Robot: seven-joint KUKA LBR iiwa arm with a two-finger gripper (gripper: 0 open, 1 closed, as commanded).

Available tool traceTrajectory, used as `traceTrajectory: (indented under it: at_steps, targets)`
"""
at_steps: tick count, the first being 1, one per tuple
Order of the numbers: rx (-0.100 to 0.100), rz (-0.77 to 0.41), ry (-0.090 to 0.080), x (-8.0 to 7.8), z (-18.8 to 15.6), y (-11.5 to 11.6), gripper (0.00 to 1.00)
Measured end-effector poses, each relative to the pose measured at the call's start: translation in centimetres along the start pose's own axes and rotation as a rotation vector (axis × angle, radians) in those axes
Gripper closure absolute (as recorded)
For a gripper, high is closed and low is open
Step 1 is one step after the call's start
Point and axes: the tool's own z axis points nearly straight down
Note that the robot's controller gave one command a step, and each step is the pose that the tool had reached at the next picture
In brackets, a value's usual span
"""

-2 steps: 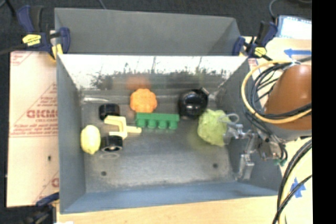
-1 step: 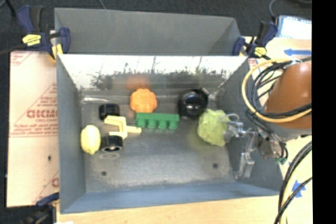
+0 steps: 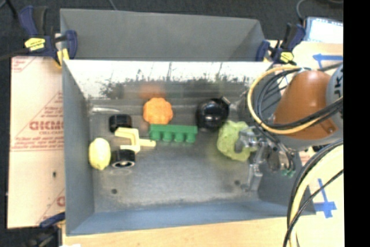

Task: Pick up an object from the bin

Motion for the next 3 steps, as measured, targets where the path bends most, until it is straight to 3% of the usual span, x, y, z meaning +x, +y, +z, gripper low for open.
traceTrajectory:
  at_steps: [1, 2, 3]
  targets:
    - [0.0, 0.009, 0.0, -2.2, 3.2, 1.7, 0.0]
    - [-0.001, 0.047, 0.003, -5.2, 3.6, 2.1, 0.0]
    - [-0.001, 0.064, 0.003, -5.9, 3.5, 2.0, 0.0]
